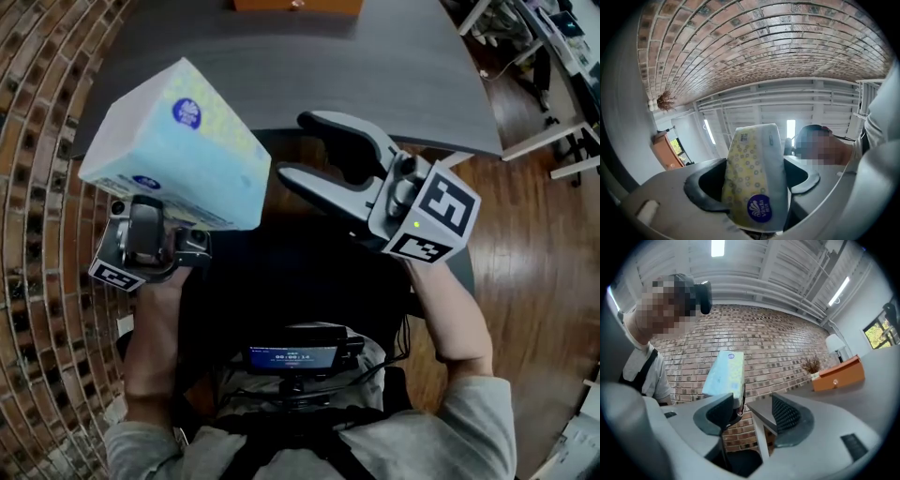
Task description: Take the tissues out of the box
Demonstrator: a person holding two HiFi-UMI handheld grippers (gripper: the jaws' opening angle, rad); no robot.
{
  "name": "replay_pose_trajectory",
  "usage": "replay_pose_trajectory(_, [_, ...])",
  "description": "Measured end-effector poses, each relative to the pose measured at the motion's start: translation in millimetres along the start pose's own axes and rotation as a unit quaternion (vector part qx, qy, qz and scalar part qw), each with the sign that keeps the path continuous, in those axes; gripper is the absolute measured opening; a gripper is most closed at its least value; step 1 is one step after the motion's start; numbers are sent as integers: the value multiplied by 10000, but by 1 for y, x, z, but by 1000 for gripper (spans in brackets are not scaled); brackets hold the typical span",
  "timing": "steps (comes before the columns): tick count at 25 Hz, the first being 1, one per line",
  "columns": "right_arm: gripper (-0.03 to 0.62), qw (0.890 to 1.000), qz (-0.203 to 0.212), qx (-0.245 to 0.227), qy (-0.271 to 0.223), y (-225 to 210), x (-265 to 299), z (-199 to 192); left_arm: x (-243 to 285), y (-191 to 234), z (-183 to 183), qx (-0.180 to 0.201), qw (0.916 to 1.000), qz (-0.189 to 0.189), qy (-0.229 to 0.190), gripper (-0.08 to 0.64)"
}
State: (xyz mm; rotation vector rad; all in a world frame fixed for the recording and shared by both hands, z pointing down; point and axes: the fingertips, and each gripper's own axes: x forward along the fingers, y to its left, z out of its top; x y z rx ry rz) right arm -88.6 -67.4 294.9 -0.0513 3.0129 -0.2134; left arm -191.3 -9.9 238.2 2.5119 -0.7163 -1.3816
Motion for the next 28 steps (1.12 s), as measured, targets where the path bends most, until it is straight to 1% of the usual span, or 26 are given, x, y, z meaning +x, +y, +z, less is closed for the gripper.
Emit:
replay_pose_trajectory(4, [256, 10000, -39, -54, 12, -2, 1, 2, 0, 1, -1, -14, 10000, -24, 64, 373])
replay_pose_trajectory(13, [256, 9998, -6, -162, 66, 3, -1, 0, -1, 2, -2, -121, 9999, -75, 15, 373])
replay_pose_trajectory(19, [256, 9998, -4, -190, 30, 1, 0, 0, -2, 3, -3, -118, 9999, -96, 33, 373])
replay_pose_trajectory(28, [256, 9999, -15, 93, 128, 13, -10, -10, -12, -4, -11, -334, 9994, 128, -42, 373])
